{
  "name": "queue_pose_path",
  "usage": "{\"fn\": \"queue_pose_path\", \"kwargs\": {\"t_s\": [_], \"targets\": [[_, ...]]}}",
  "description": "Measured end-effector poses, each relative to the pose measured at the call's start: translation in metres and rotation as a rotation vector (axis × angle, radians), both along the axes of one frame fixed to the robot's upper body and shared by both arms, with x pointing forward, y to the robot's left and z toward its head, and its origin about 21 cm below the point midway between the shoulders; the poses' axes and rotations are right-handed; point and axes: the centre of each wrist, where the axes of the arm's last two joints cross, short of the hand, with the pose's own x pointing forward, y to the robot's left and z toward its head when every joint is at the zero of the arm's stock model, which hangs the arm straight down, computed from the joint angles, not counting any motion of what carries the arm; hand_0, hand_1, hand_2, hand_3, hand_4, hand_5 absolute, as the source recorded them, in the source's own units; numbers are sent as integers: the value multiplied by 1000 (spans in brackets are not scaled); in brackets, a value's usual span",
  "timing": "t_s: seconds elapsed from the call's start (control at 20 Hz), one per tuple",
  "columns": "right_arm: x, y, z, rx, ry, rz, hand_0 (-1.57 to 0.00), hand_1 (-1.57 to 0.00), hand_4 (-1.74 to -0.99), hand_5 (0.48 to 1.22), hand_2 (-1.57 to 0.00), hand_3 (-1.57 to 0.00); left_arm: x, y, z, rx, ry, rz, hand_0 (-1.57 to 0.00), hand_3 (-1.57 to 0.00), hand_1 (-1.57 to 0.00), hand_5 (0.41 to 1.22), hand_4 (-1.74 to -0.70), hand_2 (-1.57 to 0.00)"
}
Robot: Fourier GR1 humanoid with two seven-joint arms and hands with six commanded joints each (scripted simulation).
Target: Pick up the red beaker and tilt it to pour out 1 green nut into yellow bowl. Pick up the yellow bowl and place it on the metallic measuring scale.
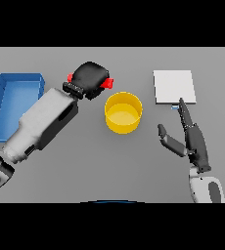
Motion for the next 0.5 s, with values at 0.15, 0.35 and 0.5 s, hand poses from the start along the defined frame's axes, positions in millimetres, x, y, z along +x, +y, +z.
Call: {"fn": "queue_pose_path", "kwargs": {"t_s": [0.15, 0.35, 0.5], "targets": [[0, -4, 2, 41, 4, -8, 1, 1, -1202, 651, 1, 1, 5, -11, 8, 187, -35, -73, -1571, -1332, -1571, 1216, -1718, -1571], [1, -3, -3, 49, 15, -16, 1, 1, -1221, 617, 1, 1, 6, -28, 15, 338, -58, -189, -1571, -1429, -1571, 1219, -1725, -1571], [0, 1, -3, 31, -12, -23, 1, 1, -1213, 591, 1, 1, 6, -39, 17, 449, -89, -259, -1571, -1499, -1571, 1220, -1730, -1571]]}}
